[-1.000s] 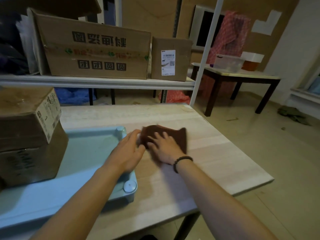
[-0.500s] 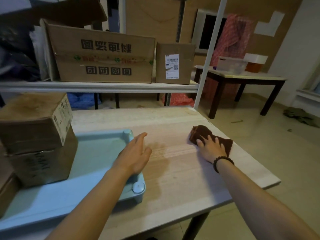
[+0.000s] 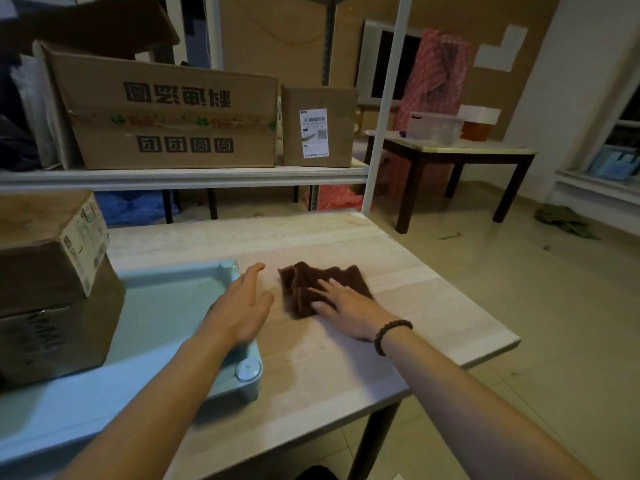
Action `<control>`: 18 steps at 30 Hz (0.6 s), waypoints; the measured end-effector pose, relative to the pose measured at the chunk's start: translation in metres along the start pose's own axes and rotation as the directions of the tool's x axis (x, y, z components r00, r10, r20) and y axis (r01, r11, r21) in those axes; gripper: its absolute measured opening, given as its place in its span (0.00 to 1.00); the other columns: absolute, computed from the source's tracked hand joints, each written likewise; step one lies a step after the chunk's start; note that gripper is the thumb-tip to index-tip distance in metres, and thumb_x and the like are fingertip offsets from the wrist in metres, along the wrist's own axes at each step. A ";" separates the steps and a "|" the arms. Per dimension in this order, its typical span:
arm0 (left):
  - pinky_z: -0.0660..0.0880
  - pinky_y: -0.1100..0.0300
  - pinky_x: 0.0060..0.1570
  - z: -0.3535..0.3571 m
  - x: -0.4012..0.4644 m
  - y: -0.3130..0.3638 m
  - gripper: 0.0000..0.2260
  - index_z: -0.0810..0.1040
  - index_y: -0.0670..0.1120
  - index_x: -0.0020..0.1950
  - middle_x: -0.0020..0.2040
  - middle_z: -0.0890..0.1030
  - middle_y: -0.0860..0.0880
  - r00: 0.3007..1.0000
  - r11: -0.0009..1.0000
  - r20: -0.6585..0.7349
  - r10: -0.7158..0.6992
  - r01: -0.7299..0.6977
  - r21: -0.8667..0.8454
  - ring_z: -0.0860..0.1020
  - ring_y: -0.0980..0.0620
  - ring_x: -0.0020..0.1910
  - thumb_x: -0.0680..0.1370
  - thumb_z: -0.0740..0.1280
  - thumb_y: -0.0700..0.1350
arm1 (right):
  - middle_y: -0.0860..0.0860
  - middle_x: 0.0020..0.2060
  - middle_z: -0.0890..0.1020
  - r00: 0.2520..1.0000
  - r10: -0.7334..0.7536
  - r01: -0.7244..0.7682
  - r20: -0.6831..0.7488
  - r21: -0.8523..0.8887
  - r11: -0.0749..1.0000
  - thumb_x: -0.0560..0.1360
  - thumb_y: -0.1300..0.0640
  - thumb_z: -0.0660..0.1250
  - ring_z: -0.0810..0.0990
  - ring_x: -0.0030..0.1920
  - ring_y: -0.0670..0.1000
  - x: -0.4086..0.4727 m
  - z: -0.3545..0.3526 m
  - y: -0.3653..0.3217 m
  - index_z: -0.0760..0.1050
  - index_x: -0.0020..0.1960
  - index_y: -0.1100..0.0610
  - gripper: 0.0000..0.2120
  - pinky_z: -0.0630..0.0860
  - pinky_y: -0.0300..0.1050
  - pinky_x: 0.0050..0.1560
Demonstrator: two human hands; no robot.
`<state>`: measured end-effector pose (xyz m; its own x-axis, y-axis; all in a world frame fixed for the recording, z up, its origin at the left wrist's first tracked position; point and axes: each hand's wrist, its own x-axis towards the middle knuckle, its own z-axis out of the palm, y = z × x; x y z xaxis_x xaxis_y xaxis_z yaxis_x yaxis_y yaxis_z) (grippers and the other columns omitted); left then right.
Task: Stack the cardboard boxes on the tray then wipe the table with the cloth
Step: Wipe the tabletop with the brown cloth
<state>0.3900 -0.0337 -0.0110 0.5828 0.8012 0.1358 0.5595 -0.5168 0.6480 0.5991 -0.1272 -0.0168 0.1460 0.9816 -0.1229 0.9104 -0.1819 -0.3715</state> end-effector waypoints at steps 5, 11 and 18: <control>0.64 0.44 0.70 0.000 -0.002 0.001 0.31 0.44 0.55 0.80 0.80 0.59 0.51 0.999 0.999 -0.002 0.043 -0.043 -0.032 0.67 0.44 0.74 0.83 0.58 0.49 | 0.55 0.78 0.66 0.888 0.427 -0.431 -0.169 0.017 0.902 0.86 0.45 0.50 0.59 0.80 0.59 -0.039 -0.037 0.095 0.64 0.79 0.51 0.24 0.58 0.58 0.77; 0.63 0.45 0.70 0.001 0.000 -0.001 0.30 0.46 0.55 0.80 0.80 0.60 0.51 0.999 0.999 0.003 0.035 -0.035 -0.037 0.66 0.44 0.74 0.83 0.58 0.49 | 0.57 0.77 0.65 0.955 0.258 -0.268 -0.149 -0.050 0.962 0.86 0.47 0.51 0.63 0.77 0.61 -0.039 -0.015 0.031 0.64 0.79 0.54 0.23 0.61 0.56 0.75; 0.62 0.42 0.72 0.003 0.003 0.000 0.27 0.46 0.57 0.80 0.80 0.61 0.48 0.999 0.996 -0.021 0.026 -0.028 -0.089 0.66 0.43 0.74 0.84 0.56 0.50 | 0.52 0.81 0.61 0.993 -0.105 0.100 -0.062 -0.081 0.992 0.86 0.46 0.51 0.52 0.82 0.55 -0.019 0.035 -0.048 0.64 0.79 0.50 0.23 0.51 0.55 0.80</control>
<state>0.3931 -0.0321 -0.0130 0.5846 0.7937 0.1682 0.4883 -0.5097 0.7084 0.5393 -0.1387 -0.0289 0.0734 0.9970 -0.0256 0.9489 -0.0778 -0.3059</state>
